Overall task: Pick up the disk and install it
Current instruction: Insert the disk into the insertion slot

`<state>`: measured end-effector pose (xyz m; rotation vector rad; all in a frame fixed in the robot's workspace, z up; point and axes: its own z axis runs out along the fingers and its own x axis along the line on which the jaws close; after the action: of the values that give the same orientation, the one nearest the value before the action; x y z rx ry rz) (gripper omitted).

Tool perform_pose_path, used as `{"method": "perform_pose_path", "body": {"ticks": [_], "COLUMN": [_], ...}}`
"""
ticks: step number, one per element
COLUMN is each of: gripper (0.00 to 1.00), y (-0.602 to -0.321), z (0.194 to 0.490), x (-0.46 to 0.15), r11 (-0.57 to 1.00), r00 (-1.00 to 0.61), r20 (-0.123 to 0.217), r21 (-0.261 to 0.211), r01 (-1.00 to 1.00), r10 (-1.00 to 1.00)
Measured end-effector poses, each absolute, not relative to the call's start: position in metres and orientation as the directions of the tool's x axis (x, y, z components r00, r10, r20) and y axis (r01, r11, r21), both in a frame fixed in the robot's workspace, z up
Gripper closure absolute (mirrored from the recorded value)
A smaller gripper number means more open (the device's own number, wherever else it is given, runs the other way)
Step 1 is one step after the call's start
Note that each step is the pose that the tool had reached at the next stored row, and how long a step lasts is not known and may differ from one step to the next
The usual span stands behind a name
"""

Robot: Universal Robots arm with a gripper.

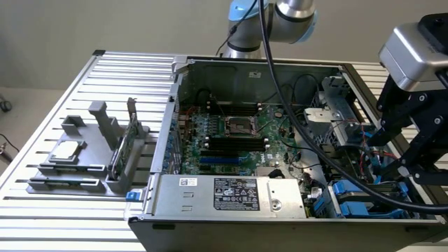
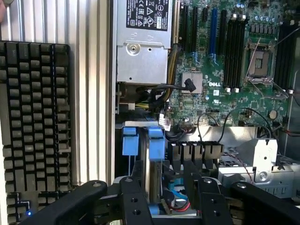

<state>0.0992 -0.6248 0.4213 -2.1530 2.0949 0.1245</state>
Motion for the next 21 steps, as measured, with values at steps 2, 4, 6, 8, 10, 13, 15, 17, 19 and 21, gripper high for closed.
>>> {"method": "perform_pose_path", "body": {"ticks": [2, 4, 6, 8, 10, 13, 15, 17, 19, 21], "gripper": [0.53, 0.53, 0.53, 0.53, 0.53, 0.55, 0.62, 0.68, 0.75, 0.75], "y": [-0.625, -0.625, -0.625, -0.625, -0.624, -0.619, -0.616, -0.614, -0.613, -0.612], "z": [0.420, 0.419, 0.416, 0.414, 0.412, 0.406, 0.403, 0.399, 0.395, 0.392], "x": [0.099, 0.100, 0.103, 0.109, 0.115, 0.121, 0.122, 0.123, 0.124, 0.125], "r11": [-0.028, -0.031, -0.033, -0.034, -0.035, -0.035, -0.035, -0.035, -0.035, -0.035], "r00": [0.033, 0.036, 0.039, 0.040, 0.041, 0.041, 0.041, 0.041, 0.041, 0.041], "r20": [-0.155, -0.155, -0.155, -0.155, -0.155, -0.154, -0.152, -0.151, -0.151, -0.151], "r21": [-0.039, -0.039, -0.039, -0.039, -0.039, -0.039, -0.039, -0.039, -0.039, -0.039], "r01": [-0.999, -0.999, -0.999, -0.999, -0.999, -0.999, -0.999, -0.999, -0.999, -0.999], "r10": [-0.987, -0.987, -0.987, -0.987, -0.987, -0.987, -0.988, -0.988, -0.988, -0.988]}}
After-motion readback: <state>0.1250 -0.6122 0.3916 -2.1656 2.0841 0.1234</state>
